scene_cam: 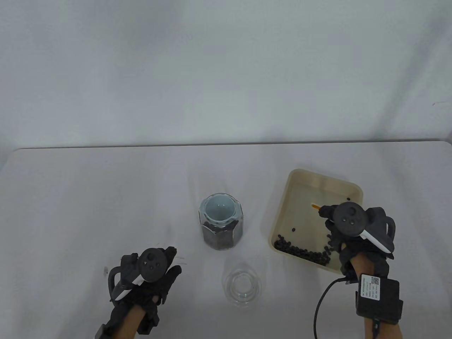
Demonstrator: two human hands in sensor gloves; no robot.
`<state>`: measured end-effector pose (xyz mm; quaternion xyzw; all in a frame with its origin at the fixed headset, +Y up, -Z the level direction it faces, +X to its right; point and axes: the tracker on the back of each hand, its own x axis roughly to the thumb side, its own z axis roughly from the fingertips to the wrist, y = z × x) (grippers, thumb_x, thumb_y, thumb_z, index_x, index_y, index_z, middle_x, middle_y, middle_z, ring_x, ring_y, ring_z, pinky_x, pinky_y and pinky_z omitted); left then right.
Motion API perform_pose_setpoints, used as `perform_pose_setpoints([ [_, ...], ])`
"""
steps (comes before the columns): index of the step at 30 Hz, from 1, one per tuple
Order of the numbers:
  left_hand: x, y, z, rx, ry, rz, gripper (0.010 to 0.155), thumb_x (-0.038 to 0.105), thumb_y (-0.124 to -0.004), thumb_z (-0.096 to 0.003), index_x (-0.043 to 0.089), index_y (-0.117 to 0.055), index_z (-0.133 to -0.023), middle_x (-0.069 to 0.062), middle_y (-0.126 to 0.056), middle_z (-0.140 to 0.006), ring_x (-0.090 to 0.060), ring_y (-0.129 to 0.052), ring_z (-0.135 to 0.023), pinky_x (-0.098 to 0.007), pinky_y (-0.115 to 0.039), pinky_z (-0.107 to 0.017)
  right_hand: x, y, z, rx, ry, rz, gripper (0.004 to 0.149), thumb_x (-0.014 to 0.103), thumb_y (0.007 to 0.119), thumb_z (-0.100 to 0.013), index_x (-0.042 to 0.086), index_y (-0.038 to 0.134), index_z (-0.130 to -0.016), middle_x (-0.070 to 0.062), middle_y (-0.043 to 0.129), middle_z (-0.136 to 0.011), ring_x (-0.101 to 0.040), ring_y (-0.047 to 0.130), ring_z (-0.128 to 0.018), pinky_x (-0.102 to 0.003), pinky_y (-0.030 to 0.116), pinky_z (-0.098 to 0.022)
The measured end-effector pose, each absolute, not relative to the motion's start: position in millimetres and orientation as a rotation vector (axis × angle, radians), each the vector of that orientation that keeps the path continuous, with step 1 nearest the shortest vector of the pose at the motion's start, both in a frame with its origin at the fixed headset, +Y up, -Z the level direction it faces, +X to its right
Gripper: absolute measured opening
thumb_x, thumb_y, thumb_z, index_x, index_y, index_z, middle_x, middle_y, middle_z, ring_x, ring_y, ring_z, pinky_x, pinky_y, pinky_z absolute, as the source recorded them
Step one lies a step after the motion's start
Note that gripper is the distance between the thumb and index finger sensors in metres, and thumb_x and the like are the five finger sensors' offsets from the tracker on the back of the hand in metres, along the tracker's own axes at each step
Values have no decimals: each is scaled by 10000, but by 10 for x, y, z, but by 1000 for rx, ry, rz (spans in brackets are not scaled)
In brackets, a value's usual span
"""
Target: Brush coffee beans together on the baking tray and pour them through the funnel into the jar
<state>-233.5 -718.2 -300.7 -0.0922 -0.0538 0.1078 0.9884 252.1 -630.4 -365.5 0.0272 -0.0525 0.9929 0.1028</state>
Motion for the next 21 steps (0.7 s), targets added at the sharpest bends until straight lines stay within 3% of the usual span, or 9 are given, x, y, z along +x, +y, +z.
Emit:
perform_pose_setpoints([
  [4,-2339,-7199,-3011,-197,-102,204,667,599,-673,-454,321,-598,-1056,-39,-693,-1091,-316,-773,-1013,-693,-467,-748,2609,-6481,-3899,-2,-34,3051,453,230,790,-436,240,799,-888,-189,817,-931,-330,970,-728,-511,810,-544],
  [10,-2340,-7194,-3024,-193,-103,214,666,599,-672,-456,321,-598,-1057,-43,-699,-1089,-315,-779,-1009,-693,-468,-748,2786,-6701,-4155,-24,-71,3024,451,230,796,-428,253,815,-878,-176,831,-927,-326,971,-730,-515,800,-547],
  [21,-2318,-7233,-3081,-214,-101,209,668,598,-673,-457,319,-595,-1059,-43,-697,-1090,-316,-778,-1010,-694,-464,-749,3007,-6836,-4370,-74,-100,2971,452,229,814,-410,273,842,-859,-164,843,-925,-324,969,-739,-506,799,-549],
])
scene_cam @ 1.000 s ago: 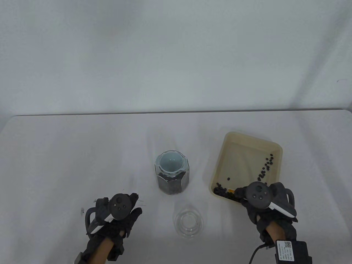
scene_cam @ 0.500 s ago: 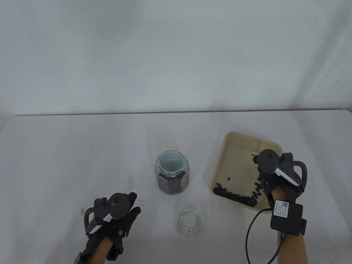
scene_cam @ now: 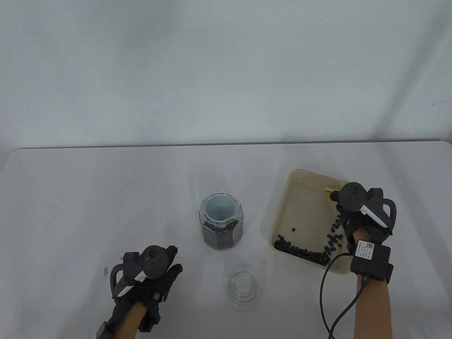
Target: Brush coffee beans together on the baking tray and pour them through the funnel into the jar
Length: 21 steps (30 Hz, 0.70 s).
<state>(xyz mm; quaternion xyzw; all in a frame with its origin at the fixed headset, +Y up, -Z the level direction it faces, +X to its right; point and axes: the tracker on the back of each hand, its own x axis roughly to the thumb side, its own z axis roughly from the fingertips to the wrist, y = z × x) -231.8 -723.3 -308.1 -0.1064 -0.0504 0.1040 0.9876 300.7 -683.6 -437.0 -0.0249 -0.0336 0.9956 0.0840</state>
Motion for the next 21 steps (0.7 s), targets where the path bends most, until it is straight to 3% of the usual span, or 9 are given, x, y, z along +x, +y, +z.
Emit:
perform_pose_setpoints([
  [13,-2325,-7238,-3077,-227,-85,198,667,597,-673,-457,319,-596,-1058,-45,-700,-1087,-315,-781,-1007,-695,-464,-748,3116,-6997,-4357,-146,-67,2894,456,232,820,-406,279,844,-859,-159,835,-936,-322,956,-770,-497,795,-559],
  [21,-2320,-7234,-3077,-227,-87,198,667,597,-673,-457,319,-595,-1058,-45,-701,-1087,-316,-780,-1007,-695,-465,-748,3044,-6898,-4323,-128,20,2917,450,255,821,-405,271,851,-853,-164,867,-909,-317,989,-733,-496,820,-535],
])
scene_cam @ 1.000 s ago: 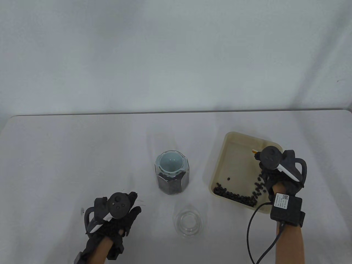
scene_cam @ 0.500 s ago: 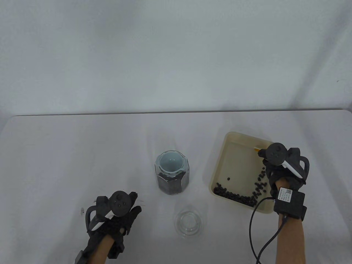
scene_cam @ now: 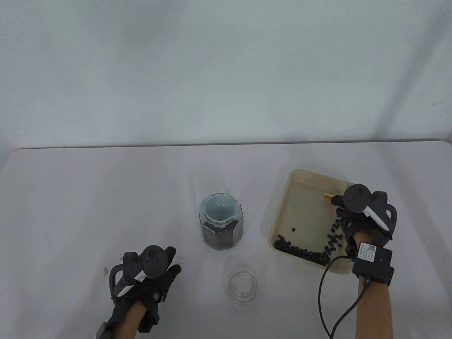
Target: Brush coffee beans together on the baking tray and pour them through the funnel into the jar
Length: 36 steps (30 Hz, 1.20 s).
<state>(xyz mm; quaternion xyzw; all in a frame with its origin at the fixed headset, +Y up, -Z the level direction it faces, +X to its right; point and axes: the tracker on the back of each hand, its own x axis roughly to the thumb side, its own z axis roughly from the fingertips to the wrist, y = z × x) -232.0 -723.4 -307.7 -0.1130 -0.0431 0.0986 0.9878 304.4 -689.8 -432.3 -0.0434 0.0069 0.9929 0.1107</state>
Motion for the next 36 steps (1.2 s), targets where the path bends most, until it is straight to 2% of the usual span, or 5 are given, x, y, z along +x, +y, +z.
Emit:
perform_pose_setpoints([
  [13,-2295,-7235,-3071,-230,-100,186,670,600,-671,-456,319,-593,-1059,-43,-702,-1087,-316,-782,-1006,-695,-466,-747,2894,-6787,-3996,-93,223,2895,450,248,843,-394,264,866,-844,-157,887,-897,-308,1011,-713,-494,840,-520],
  [36,-2272,-7228,-3026,-221,-119,179,672,601,-670,-455,323,-586,-1061,-42,-702,-1086,-313,-783,-1006,-693,-467,-748,2525,-6653,-3219,149,352,2913,448,246,858,-386,254,882,-833,-161,914,-871,-305,1033,-680,-486,856,-503],
])
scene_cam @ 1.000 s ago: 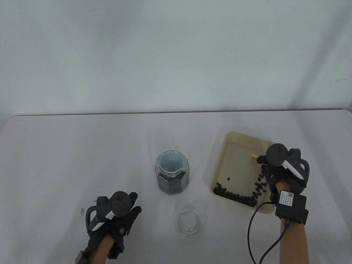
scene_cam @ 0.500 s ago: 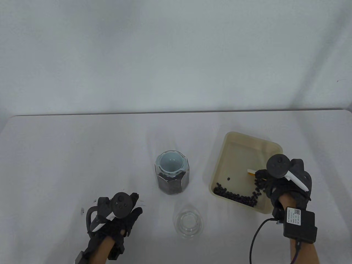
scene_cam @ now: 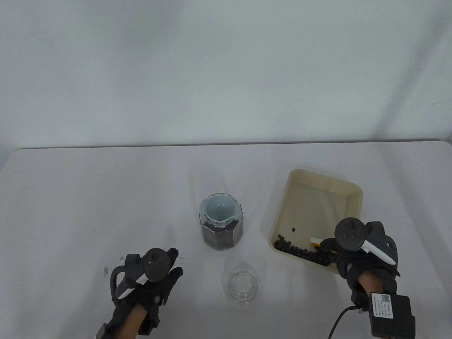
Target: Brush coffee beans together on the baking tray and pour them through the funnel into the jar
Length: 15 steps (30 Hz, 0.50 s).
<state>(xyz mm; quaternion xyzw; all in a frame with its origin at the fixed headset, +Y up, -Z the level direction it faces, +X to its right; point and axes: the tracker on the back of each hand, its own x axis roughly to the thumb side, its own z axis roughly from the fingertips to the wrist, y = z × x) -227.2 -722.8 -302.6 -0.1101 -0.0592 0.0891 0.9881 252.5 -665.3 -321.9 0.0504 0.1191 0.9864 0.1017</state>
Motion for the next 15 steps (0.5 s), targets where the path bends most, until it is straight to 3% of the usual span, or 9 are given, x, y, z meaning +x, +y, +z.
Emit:
perform_pose_setpoints([
  [9,-2266,-7226,-3018,-229,-121,174,672,601,-669,-455,325,-581,-1062,-43,-700,-1087,-316,-782,-1006,-693,-467,-747,2428,-6612,-2980,209,356,2931,438,269,865,-381,255,896,-817,-158,938,-845,-292,1052,-649,-476,872,-487],
  [15,-2267,-7214,-3015,-227,-120,182,672,600,-666,-456,326,-577,-1063,-43,-698,-1088,-315,-781,-1007,-694,-465,-747,2429,-6395,-2915,136,-27,2931,439,309,849,-397,219,895,-825,-182,980,-793,-317,1085,-605,-504,890,-442],
])
